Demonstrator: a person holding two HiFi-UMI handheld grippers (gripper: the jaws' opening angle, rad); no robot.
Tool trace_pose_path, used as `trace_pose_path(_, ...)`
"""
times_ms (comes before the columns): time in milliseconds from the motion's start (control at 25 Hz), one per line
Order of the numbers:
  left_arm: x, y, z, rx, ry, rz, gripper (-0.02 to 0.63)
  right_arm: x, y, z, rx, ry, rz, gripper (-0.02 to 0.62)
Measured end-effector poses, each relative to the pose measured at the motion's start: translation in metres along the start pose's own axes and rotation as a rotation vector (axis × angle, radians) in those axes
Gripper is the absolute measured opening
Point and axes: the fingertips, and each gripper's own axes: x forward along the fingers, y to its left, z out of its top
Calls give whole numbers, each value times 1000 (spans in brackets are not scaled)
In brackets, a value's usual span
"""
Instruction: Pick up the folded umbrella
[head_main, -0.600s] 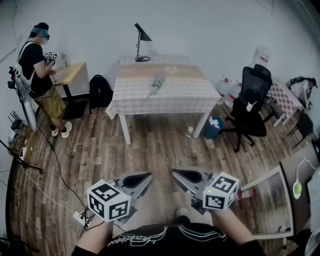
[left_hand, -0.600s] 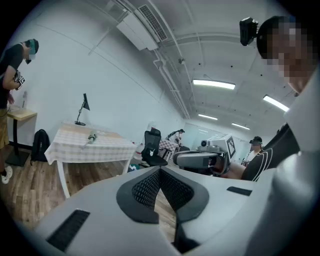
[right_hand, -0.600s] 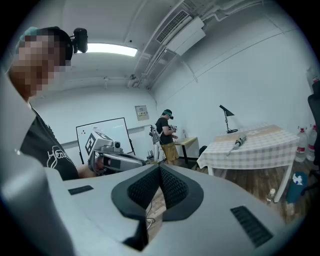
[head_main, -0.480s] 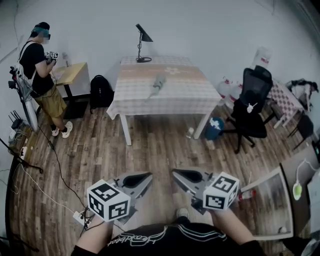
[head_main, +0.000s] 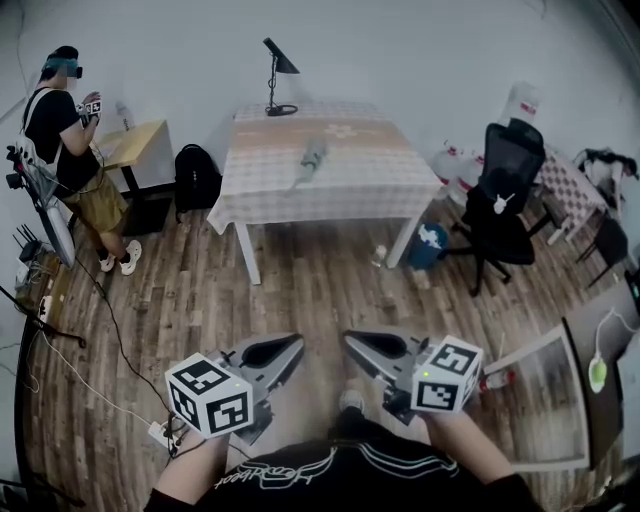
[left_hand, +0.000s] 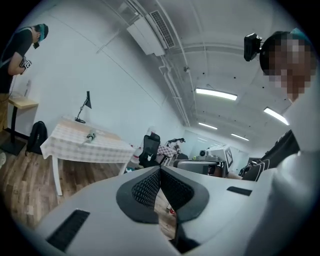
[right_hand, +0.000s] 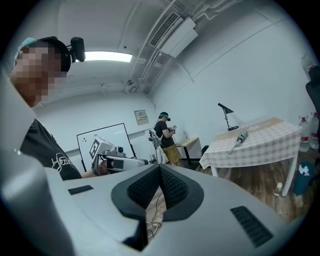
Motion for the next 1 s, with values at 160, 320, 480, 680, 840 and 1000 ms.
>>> trace_pose_path(160, 16, 14, 4, -7, 10, 8, -2, 1, -17, 3, 0, 2, 9, 12)
trace_pose_path(320, 42, 34, 9, -9, 25, 26, -2, 4, -54, 5, 38, -9, 7, 12)
trace_pose_path(480, 84, 61, 16, -22, 52, 31, -2, 11, -103, 10, 77, -5, 15, 12)
trace_pose_path(680, 153, 105, 38, -24, 81, 56, -2, 20, -182, 34, 111, -7, 34, 12)
trace_pose_path(840, 212, 140, 61, -48, 93, 80, -2, 28, -249, 53, 129, 8, 61, 11)
trace_pose_path(1000, 268, 169, 86, -56, 111, 109, -2, 36, -300, 72, 151, 25, 113, 11)
